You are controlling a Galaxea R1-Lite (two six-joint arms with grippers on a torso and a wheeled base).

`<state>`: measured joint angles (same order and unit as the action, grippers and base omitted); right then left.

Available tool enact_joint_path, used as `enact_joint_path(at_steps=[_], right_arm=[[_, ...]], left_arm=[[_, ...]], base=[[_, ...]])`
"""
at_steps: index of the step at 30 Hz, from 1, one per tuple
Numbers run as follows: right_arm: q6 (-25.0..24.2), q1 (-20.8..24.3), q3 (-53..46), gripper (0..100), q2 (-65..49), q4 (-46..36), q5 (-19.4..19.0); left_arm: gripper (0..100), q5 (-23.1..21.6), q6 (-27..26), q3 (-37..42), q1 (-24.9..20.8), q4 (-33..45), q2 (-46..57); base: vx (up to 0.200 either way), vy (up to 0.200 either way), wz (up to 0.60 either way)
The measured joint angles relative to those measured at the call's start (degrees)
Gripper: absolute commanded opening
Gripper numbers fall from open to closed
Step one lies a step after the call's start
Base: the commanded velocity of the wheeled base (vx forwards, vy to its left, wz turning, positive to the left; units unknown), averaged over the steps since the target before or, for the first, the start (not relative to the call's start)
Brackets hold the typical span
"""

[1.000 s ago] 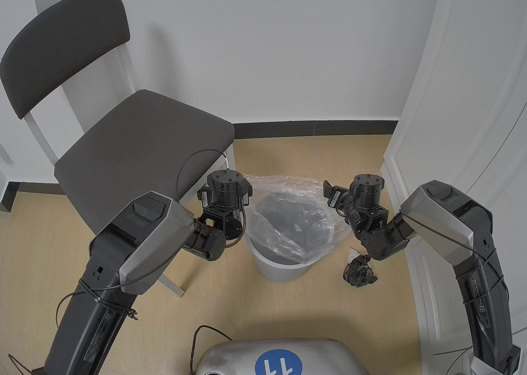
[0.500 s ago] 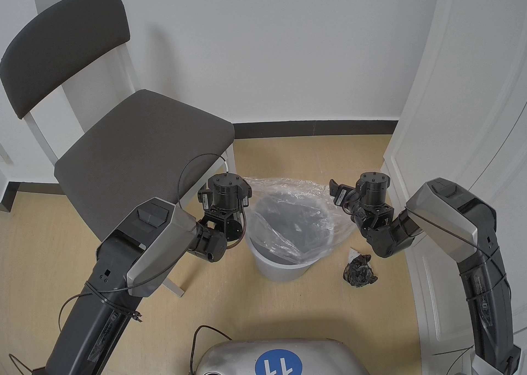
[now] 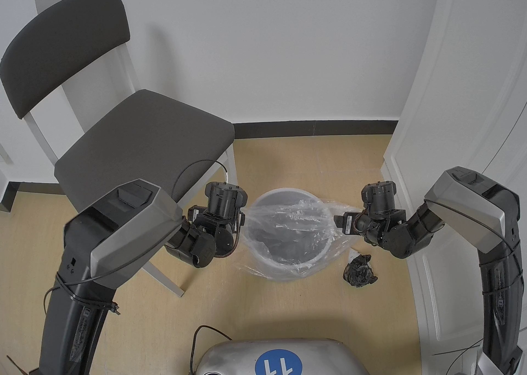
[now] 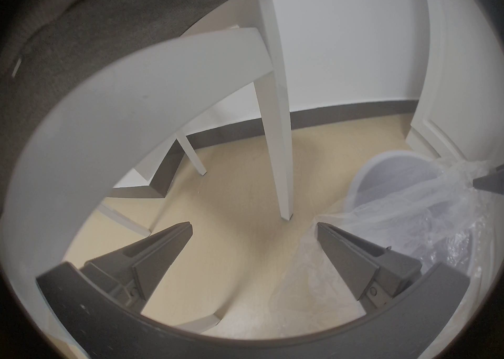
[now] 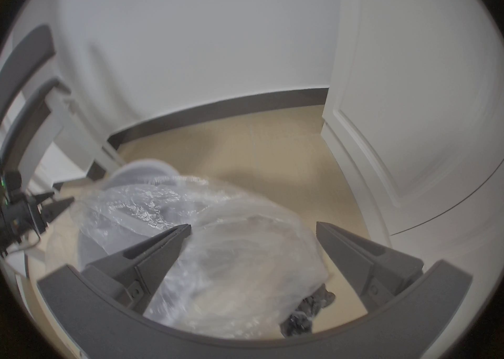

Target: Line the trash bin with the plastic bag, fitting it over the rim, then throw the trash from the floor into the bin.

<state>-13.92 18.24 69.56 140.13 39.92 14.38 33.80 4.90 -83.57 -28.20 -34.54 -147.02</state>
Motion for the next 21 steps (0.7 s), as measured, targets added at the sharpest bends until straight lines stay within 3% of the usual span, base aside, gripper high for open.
enact_joint_path(at_steps=[8,21], right_arm=[[1.4,0.3,-3.5,100,-2.5,0.0,-0.5],[1.2,2.2,-6.4,100,-5.9,7.3,0.0]], left_arm=[[100,-0.6,-0.3,3.4,-0.6,0.5,4.0],[100,-1.4,-0.2,6.1,-1.6,-2.3,6.5]], base=[[0.0,0.0,0.0],[0.0,0.0,0.0]])
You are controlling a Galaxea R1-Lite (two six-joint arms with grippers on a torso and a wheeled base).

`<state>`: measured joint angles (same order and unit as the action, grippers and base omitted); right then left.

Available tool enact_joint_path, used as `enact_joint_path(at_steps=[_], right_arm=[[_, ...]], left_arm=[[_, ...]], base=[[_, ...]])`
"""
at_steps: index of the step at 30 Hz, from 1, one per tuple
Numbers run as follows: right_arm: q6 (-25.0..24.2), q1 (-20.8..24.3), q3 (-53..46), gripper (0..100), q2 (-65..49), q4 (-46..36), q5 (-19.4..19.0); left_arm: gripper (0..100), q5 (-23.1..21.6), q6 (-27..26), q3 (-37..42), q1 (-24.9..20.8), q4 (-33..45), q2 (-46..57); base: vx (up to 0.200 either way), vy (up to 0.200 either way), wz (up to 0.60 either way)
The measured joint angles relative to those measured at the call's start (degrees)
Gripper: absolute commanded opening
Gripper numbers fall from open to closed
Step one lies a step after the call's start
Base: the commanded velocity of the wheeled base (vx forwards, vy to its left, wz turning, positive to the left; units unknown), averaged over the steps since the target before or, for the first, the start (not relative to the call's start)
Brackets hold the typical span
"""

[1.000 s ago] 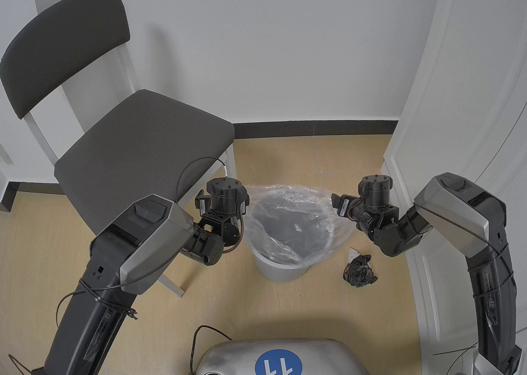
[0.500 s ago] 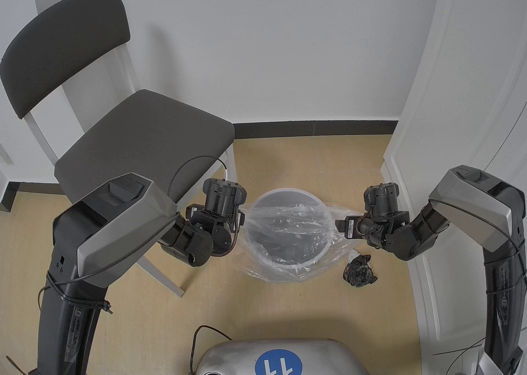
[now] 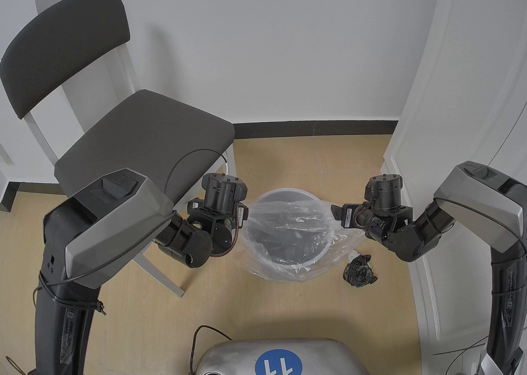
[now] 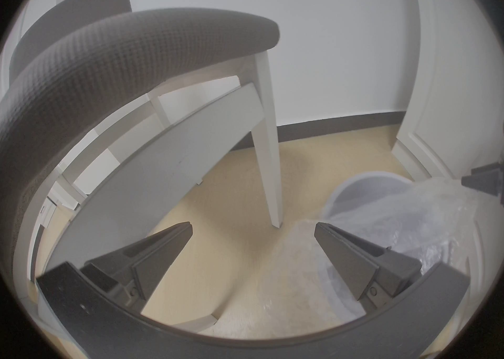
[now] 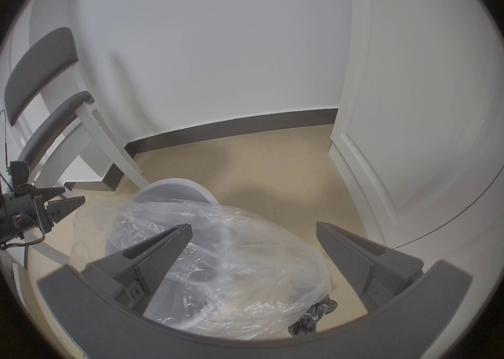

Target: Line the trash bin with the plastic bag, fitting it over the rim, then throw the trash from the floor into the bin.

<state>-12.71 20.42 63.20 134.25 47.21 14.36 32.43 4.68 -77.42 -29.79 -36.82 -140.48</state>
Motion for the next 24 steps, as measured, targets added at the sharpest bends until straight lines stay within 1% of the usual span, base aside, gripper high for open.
enact_joint_path(at_steps=[3,7,8,11,13,15,17,20,23,24], right_arm=[[0.1,0.8,-0.9,100,-0.7,0.2,-0.1],[0.4,1.6,-1.9,100,-1.3,0.6,-0.5],[0.5,1.8,-2.1,100,-1.5,0.7,-1.0],[2.2,2.5,-2.4,100,-1.7,0.8,-3.4],[4.8,2.8,-2.3,100,-1.8,0.5,-4.9],[8.8,2.9,-2.1,100,-2.1,-0.2,-5.7],[11.7,3.0,-2.0,100,-2.7,-1.3,-6.4],[12.6,3.3,-2.2,100,-3.8,-2.0,-6.8],[11.9,3.6,-3.7,100,-5.1,-1.9,-7.1],[11.4,3.7,-4.3,100,-5.4,-1.8,-7.1]], left_arm=[[100,-2.9,-0.5,4.0,-0.5,0.0,1.8],[100,-9.4,-1.7,10.8,-1.2,-0.2,5.9],[100,-11.5,-2.1,12.8,-1.3,-0.3,7.4],[100,-14.8,-2.9,16.7,-1.6,-1.4,10.8],[100,-15.8,-3.2,18.3,-1.8,-2.5,12.3],[100,-16.5,-3.5,19.7,-2.1,-4.2,13.6],[100,-16.8,-4.1,20.9,-2.4,-7.4,14.6],[100,-17.1,-5.0,23.4,-3.2,-12.7,15.9],[100,-17.4,-5.9,26.9,-4.6,-19.3,17.9],[100,-17.5,-6.1,27.8,-5.1,-21.4,18.6]], base=[[0.0,0.0,0.0],[0.0,0.0,0.0],[0.0,0.0,0.0],[0.0,0.0,0.0],[0.0,0.0,0.0],[0.0,0.0,0.0],[0.0,0.0,0.0],[0.0,0.0,0.0],[0.0,0.0,0.0],[0.2,0.0,0.0]])
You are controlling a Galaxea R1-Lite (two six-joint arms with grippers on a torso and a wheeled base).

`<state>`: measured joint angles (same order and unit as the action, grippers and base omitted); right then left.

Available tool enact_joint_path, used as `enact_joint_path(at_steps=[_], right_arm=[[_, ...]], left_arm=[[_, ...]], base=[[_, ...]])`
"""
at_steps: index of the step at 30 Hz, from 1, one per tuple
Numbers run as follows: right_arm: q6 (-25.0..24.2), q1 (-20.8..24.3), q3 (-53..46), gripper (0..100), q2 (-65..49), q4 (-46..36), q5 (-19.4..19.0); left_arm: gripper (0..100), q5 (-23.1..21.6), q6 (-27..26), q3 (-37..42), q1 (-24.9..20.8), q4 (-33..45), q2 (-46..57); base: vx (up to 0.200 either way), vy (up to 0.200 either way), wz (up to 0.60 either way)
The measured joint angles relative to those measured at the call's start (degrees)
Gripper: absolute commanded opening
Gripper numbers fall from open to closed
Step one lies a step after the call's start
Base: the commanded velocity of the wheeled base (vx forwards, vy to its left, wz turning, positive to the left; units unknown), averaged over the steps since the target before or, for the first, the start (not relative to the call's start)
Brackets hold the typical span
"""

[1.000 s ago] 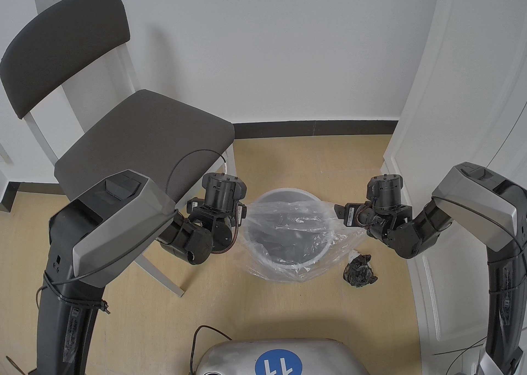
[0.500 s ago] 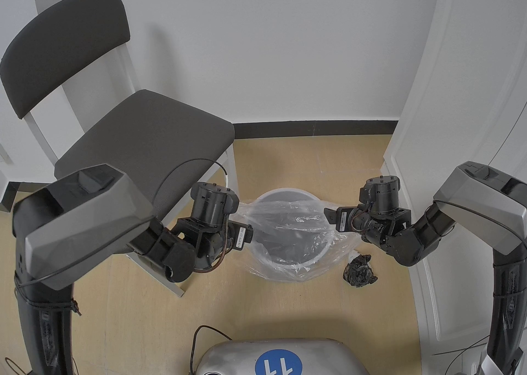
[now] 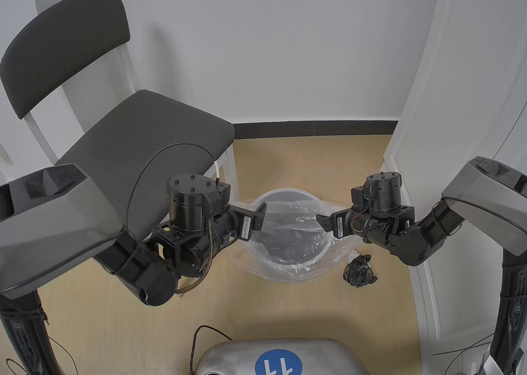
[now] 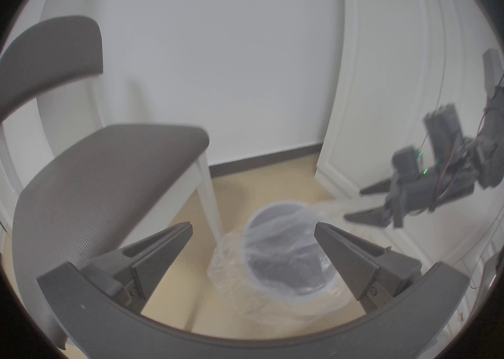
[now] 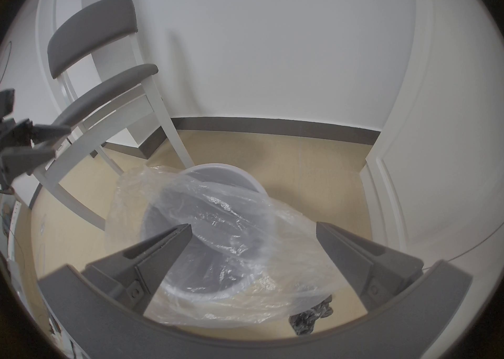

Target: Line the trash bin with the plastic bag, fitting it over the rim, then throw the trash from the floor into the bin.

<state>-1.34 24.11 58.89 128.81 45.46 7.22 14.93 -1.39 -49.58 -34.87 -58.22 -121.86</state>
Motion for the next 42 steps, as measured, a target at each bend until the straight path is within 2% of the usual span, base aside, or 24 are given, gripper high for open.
enact_joint_path(at_steps=[4,8,15,18,23,29,31,42], right_arm=[[-2.5,0.4,-3.6,100,-1.5,2.2,-0.3],[-3.3,0.2,-6.6,100,-2.6,5.0,-2.2],[-1.5,-0.2,-7.0,100,-2.4,4.1,-2.8],[1.4,-0.4,-5.2,100,-2.1,0.4,-3.0],[6.0,-0.9,0.6,100,-2.0,-11.6,-5.3],[19.4,-2.0,9.2,100,-1.2,-21.7,-13.8],[22.1,-2.2,11.5,100,-0.2,-23.2,-15.6],[23.9,-2.4,18.2,100,7.5,-23.6,-16.6]], left_arm=[[100,-0.5,-1.3,3.7,-2.1,-6.5,3.4],[100,-0.8,-1.9,5.6,-3.3,-7.9,6.4],[100,-0.9,-2.4,7.7,-3.9,-9.4,8.3],[100,-0.9,-2.5,7.9,-4.0,-8.9,8.7],[100,-0.8,-2.5,8.0,-3.7,-7.2,9.3],[100,-1.6,-2.6,7.3,-1.1,-3.1,10.5],[100,-2.5,-2.6,6.9,0.2,-1.9,11.0],[100,-4.2,-2.7,5.6,4.1,-0.9,12.3]], base=[[0.2,0.0,0.0],[0.2,0.0,0.0],[0.0,0.0,0.0],[0.0,0.0,0.0],[0.0,0.0,0.0],[0.0,0.0,0.0],[0.0,0.0,0.0],[0.0,0.0,0.0]])
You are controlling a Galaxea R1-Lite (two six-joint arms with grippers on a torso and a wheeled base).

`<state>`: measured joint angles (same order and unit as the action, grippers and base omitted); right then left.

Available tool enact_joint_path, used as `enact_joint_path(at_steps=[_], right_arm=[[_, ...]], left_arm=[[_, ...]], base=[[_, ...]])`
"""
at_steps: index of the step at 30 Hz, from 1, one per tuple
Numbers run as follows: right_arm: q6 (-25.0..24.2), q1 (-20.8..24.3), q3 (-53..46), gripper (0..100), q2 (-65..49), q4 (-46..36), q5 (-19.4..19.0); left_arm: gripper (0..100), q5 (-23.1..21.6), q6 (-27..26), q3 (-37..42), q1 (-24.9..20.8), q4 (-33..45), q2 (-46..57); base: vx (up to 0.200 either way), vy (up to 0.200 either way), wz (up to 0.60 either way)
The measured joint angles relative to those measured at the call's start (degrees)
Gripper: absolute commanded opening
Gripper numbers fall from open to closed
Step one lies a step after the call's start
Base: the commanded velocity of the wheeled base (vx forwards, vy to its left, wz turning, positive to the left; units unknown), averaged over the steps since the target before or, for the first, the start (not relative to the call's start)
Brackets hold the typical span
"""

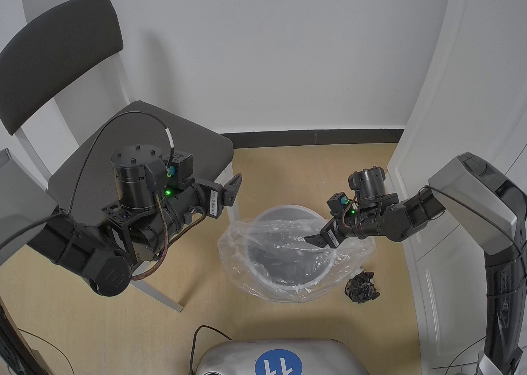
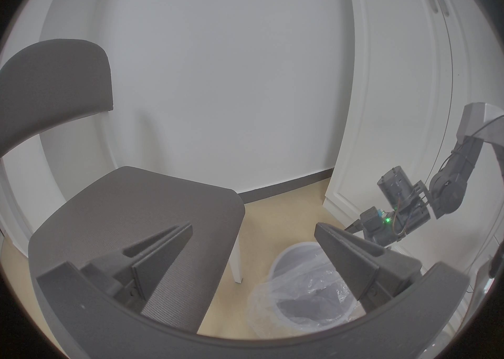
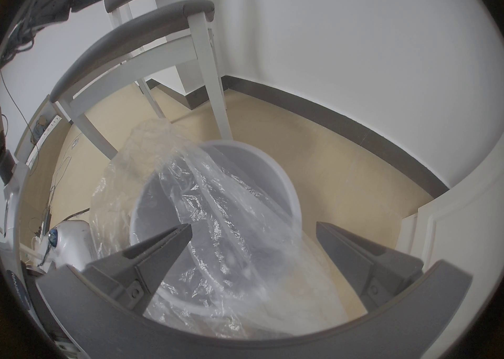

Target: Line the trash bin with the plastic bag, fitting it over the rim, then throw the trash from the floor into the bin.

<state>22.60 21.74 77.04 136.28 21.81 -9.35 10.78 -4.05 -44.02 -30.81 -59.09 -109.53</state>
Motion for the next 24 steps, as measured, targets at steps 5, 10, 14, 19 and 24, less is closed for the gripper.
enact_joint_path(at_steps=[5,10,14,19,24], right_arm=[[0.0,0.0,2.1,100,2.4,0.0,0.1],[-0.4,-0.2,3.8,0,4.1,0.1,0.4],[-0.7,-0.5,5.1,0,4.5,0.2,0.5],[-3.4,-0.7,8.2,0,4.5,0.2,2.1],[-9.0,-0.1,12.9,0,5.7,3.0,6.4]], left_arm=[[100,0.0,0.0,-0.1,0.2,-0.1,0.0],[100,0.1,0.0,-0.2,0.2,-0.1,-0.1],[100,0.2,-0.1,-0.4,0.2,-0.1,-0.1],[100,0.2,-0.1,-0.5,0.2,-0.1,-0.1],[100,0.2,-0.1,-0.7,0.2,-0.1,-0.2]], base=[[0.0,0.0,0.0],[0.0,0.0,0.0],[0.0,0.0,0.0],[0.0,0.0,0.0],[0.0,0.0,0.0]])
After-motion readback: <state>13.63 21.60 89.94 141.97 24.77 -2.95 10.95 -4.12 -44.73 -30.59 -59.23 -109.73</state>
